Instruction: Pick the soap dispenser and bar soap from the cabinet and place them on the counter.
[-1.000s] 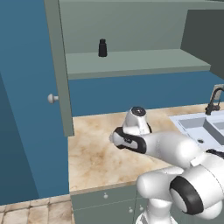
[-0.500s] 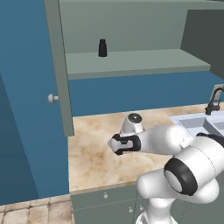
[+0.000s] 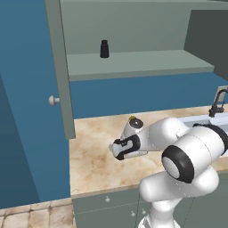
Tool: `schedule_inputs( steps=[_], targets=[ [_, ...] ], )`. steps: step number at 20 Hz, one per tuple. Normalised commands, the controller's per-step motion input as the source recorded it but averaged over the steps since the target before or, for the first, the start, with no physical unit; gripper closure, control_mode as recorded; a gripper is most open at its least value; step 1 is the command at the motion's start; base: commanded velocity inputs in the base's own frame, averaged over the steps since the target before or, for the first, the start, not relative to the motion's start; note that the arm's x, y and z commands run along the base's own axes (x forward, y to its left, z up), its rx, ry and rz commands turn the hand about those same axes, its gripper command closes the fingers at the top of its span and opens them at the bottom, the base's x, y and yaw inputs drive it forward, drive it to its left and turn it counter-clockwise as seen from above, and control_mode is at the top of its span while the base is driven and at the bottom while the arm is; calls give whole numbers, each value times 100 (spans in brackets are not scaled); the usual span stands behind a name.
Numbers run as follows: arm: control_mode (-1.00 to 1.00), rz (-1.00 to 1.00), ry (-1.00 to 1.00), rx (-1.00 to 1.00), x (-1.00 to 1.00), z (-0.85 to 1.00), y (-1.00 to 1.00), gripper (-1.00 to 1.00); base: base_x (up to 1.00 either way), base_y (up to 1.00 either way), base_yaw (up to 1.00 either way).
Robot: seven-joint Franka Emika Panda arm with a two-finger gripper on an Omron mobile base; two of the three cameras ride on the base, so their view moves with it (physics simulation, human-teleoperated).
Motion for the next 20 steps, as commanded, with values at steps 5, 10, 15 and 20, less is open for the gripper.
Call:
schedule_inputs(
  steps=[5,10,15,20],
  targets=[
    [-100,1,0,0,1,-22,0,100,0,0,0],
    [-100,2,0,0,-10,0,0,-100,0,0,0],
    [-100,3,-1,0,-8,23,0,-100,0,0,0],
    [-100,4,0,0,-1,43,-4,-100,0,0,0]
  ],
)
